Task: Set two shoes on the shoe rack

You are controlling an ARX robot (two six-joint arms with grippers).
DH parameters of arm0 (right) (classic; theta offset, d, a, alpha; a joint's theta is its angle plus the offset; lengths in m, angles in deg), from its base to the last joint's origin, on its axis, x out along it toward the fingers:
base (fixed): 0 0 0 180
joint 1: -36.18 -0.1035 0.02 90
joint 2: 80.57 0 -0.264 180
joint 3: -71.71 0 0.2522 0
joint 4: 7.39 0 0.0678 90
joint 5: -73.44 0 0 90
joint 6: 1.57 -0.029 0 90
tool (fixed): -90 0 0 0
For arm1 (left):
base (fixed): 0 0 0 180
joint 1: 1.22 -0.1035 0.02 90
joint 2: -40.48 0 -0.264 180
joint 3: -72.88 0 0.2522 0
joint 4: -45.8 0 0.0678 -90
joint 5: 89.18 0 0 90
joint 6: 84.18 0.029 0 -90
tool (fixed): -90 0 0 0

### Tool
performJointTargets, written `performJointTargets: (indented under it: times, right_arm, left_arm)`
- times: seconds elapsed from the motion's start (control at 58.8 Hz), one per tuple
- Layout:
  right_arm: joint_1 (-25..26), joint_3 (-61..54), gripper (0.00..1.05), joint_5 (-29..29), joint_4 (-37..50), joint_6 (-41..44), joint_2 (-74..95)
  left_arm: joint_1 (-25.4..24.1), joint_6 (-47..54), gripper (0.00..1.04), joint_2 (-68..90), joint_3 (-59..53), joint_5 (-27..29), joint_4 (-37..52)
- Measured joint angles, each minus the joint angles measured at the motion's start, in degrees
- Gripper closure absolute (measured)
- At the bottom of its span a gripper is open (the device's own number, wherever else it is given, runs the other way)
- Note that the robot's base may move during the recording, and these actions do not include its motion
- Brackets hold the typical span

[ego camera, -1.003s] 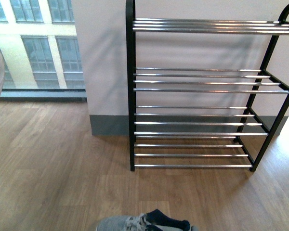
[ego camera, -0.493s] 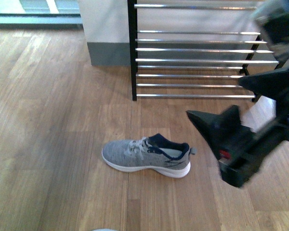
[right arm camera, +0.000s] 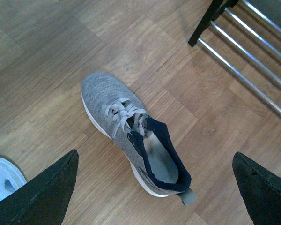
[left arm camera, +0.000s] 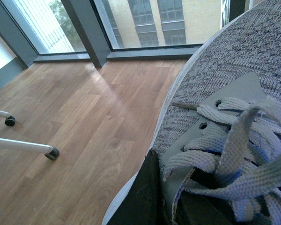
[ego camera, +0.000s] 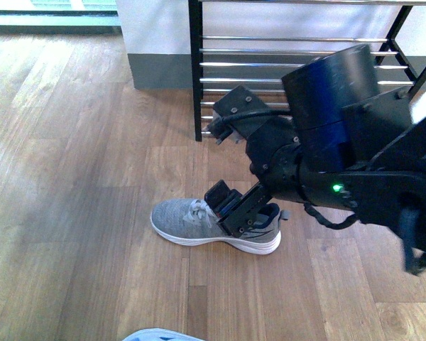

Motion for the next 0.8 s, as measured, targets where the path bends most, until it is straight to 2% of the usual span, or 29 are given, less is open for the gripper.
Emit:
performJointTargets:
  times: [0.459, 0.799]
  right_arm:
    - [-1.6, 13.8, 0.09, 4.3, -7.0, 9.8, 18.5]
    - [1.3, 22.8, 0.09, 7.6, -10.4, 11.6, 23.2]
  left_arm:
    - [0.0, 0.0, 1.03, 0.0, 0.0, 0.0, 0.0]
    - [0.0, 0.0, 1.03, 0.0, 0.0, 0.0, 0.0]
